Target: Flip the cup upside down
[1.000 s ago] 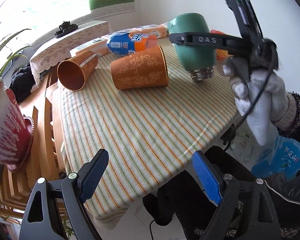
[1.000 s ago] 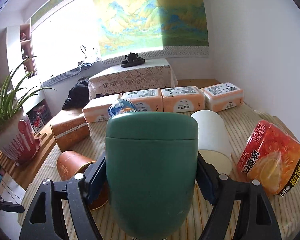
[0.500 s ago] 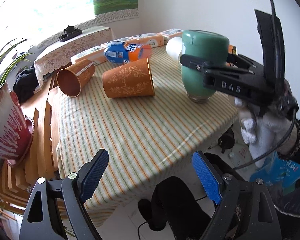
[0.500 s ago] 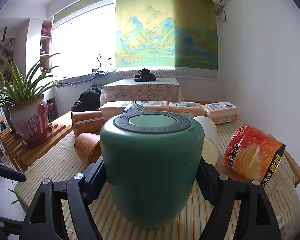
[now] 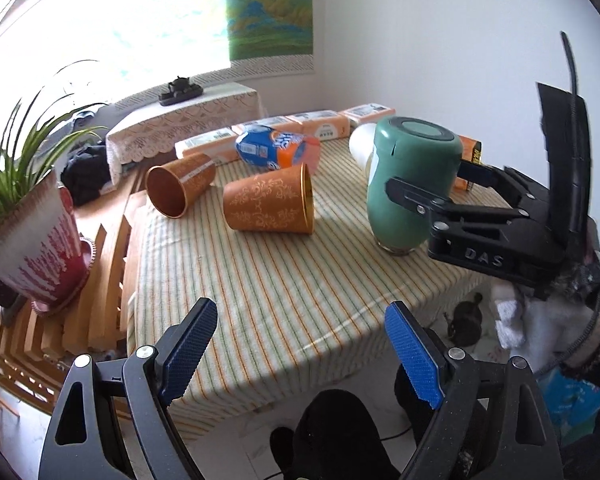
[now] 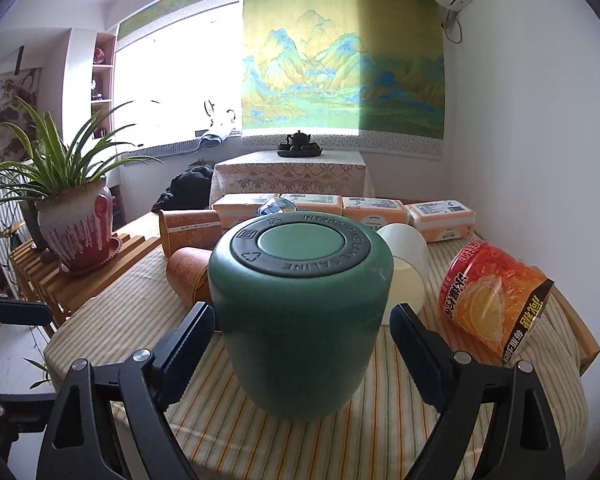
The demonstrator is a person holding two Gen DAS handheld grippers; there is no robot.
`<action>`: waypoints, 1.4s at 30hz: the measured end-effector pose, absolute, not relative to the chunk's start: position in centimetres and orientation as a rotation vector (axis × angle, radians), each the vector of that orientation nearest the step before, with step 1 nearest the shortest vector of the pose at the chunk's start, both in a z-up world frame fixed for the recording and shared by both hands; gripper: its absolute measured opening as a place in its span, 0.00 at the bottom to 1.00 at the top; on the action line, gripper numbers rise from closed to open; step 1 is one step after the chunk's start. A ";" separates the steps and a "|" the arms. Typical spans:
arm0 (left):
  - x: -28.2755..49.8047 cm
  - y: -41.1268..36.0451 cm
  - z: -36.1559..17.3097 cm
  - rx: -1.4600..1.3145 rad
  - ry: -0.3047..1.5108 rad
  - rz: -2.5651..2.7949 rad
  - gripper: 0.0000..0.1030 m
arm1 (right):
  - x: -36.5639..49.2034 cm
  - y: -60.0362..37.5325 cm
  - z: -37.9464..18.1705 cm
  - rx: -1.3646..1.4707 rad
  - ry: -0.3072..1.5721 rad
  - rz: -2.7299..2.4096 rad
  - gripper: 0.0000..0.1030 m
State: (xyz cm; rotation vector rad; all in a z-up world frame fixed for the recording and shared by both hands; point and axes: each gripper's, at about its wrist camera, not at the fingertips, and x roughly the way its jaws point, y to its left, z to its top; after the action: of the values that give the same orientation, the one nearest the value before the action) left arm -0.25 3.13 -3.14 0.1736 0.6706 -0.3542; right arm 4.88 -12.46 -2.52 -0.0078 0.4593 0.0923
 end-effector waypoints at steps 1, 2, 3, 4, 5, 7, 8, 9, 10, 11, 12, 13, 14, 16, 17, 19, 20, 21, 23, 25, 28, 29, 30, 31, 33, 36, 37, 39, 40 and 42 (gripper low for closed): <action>-0.5 3.1 -3.1 0.165 0.656 -0.345 0.86 | 4.5 -12.6 -2.4 -0.006 0.452 0.092 0.85; -0.7 3.1 -3.1 0.158 0.645 -0.332 0.86 | 4.2 -12.7 -2.4 -0.004 0.449 0.092 0.89; -1.0 3.1 -3.0 0.146 0.627 -0.318 0.86 | 3.9 -12.9 -2.4 0.000 0.450 0.093 0.89; -1.3 3.1 -2.9 0.128 0.608 -0.301 0.86 | 3.5 -13.1 -2.4 0.007 0.454 0.095 0.89; -1.5 3.2 -2.8 0.110 0.591 -0.289 0.86 | 2.9 -13.4 -2.3 0.017 0.452 0.095 0.89; -2.3 3.4 -2.4 0.061 0.523 -0.232 0.86 | 1.4 -14.0 -2.0 0.034 0.431 0.080 0.89; -2.8 3.4 -2.1 0.040 0.490 -0.205 0.86 | 0.8 -14.3 -1.8 0.042 0.419 0.071 0.89; -3.1 3.4 -2.0 0.022 0.464 -0.190 0.88 | 0.2 -14.7 -1.6 0.052 0.409 0.062 0.89; -3.5 3.4 -1.8 0.002 0.440 -0.166 0.89 | -0.4 -15.0 -1.4 0.060 0.399 0.047 0.89; -3.8 3.2 -1.7 -0.009 0.420 -0.150 0.89 | -0.9 -15.4 -1.2 0.066 0.390 0.035 0.89; -4.1 3.2 -1.5 -0.015 0.399 -0.134 0.89 | -1.6 -15.7 -1.0 0.070 0.378 0.019 0.89; -4.4 2.9 -1.4 -0.017 0.375 -0.113 0.89 | -2.1 -15.9 -0.9 0.069 0.369 0.006 0.90; -4.7 2.8 -1.3 -0.017 0.358 -0.098 0.90 | -2.6 -16.1 -0.8 0.065 0.358 -0.009 0.90; -5.1 2.5 -1.0 -0.020 0.331 -0.080 0.95 | -3.5 -16.4 -0.6 0.054 0.339 -0.026 0.90; -5.3 2.4 -0.9 -0.019 0.323 -0.076 0.95 | -3.9 -16.6 -0.5 0.049 0.333 -0.034 0.90; -5.6 2.1 -0.6 -0.025 0.305 -0.064 0.95 | -4.7 -16.9 -0.3 0.041 0.320 -0.050 0.91; -5.8 2.0 -0.5 -0.025 0.296 -0.059 0.95 | -5.0 -17.0 -0.2 0.040 0.314 -0.056 0.91; -6.1 1.9 -0.4 -0.023 0.283 -0.050 0.95 | -5.3 -17.2 -0.1 0.041 0.307 -0.062 0.91; -6.6 1.6 -0.3 -0.013 0.262 -0.034 0.97 | -5.9 -17.5 0.2 0.043 0.297 -0.076 0.92; -6.9 1.3 -0.3 -0.007 0.254 -0.026 0.98 | -6.2 -17.8 0.5 0.052 0.290 -0.084 0.92; -7.2 1.1 -0.2 -0.017 0.254 -0.029 0.98 | -6.6 -17.9 0.6 0.055 0.286 -0.091 0.93; -7.3 1.1 -0.3 -0.016 0.255 -0.029 0.98 | -6.8 -17.9 0.6 0.054 0.284 -0.092 0.93; -7.3 1.0 -0.3 -0.015 0.256 -0.030 0.98 | -6.9 -18.0 0.7 0.054 0.281 -0.095 0.93; -7.3 1.0 -0.3 -0.015 0.257 -0.032 0.98 | -7.0 -18.0 0.6 0.053 0.280 -0.097 0.93; -7.4 0.9 -0.3 -0.014 0.256 -0.031 0.98 | -7.1 -17.9 0.6 0.050 0.281 -0.097 0.93; -7.5 0.8 -0.3 -0.016 0.255 -0.030 0.99 | -7.3 -18.0 0.7 0.058 0.279 -0.099 0.93; -7.6 0.8 -0.3 -0.016 0.253 -0.029 0.99 | -7.3 -18.0 0.7 0.059 0.278 -0.101 0.93; -7.6 0.7 -0.3 -0.017 0.252 -0.031 0.99 | -7.4 -18.1 0.8 0.061 0.275 -0.104 0.93; -7.6 0.7 -0.3 -0.017 0.250 -0.029 0.99 | -7.4 -18.1 0.8 0.061 0.274 -0.104 0.93; -7.7 0.7 -0.2 -0.018 0.249 -0.028 0.99 | -7.4 -18.1 0.8 0.061 0.274 -0.104 0.93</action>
State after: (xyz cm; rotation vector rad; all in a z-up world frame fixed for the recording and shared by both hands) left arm -7.67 0.73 -0.23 -0.0182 0.2494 -0.0282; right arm -7.44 -18.08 0.80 0.0609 0.2735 -0.1044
